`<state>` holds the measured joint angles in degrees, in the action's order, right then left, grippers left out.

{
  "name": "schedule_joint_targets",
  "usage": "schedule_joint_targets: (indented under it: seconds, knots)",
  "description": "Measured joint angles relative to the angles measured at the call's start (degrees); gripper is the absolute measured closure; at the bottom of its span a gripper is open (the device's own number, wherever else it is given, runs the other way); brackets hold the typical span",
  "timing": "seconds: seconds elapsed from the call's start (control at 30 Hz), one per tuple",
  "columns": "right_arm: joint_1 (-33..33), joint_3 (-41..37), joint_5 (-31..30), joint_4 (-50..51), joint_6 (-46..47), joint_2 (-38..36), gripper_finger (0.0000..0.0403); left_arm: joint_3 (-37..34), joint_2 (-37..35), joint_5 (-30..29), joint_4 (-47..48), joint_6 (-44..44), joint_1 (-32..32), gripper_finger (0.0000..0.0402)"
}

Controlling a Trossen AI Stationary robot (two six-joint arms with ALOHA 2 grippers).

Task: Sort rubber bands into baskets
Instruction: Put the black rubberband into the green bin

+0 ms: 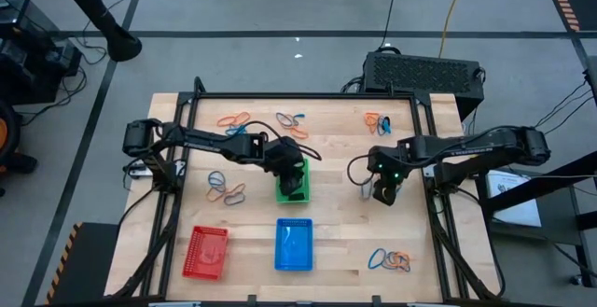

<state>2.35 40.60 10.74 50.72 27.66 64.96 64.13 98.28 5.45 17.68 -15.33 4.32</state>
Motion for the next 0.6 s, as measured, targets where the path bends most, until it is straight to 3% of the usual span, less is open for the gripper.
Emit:
schedule_joint_targets:
  seconds: [0.3,0.6]
  knots:
    - [0.0,0.0,-3.3,0.0,-3.3,-0.5,0.0289,0.1,0.0,0.0,1.4,2.7,0.0,0.0257]
    - [-0.1,0.0,-3.5,0.0,-16.4,-0.4,0.0289,0.1,0.0,0.1,1.4,4.2,0.0,0.0235]
